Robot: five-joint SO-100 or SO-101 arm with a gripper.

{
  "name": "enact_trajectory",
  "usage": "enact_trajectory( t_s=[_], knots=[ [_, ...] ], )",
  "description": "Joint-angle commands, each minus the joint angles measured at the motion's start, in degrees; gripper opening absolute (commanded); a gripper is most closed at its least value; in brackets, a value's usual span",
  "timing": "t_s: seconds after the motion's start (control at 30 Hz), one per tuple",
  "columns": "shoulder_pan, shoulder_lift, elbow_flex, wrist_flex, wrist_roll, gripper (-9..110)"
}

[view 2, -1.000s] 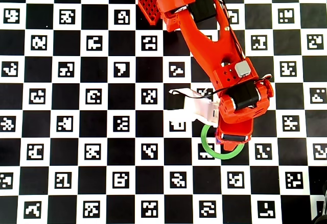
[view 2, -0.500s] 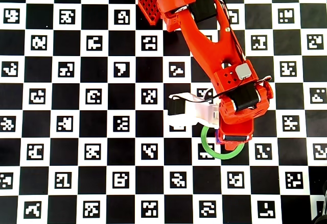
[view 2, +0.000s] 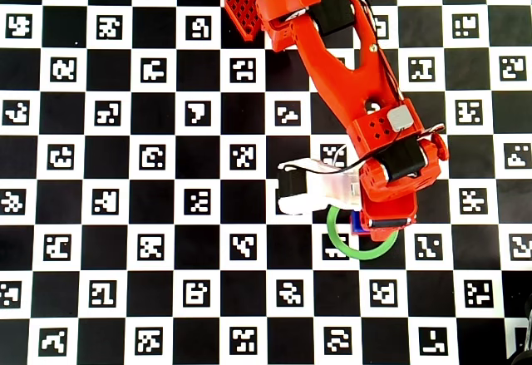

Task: Grab the red cube then put it in the green circle then put the blue cube on top and finally the orange cube on top

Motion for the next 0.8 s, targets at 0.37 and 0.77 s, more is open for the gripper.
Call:
enact_trajectory(
  t_s=[0.37, 0.77],
  knots=[
    [1.32, 6.24, 0.79, -1.93, -0.44, 9],
    [1.41, 6.15, 1.93, -2.55, -0.44, 9]
  ],
)
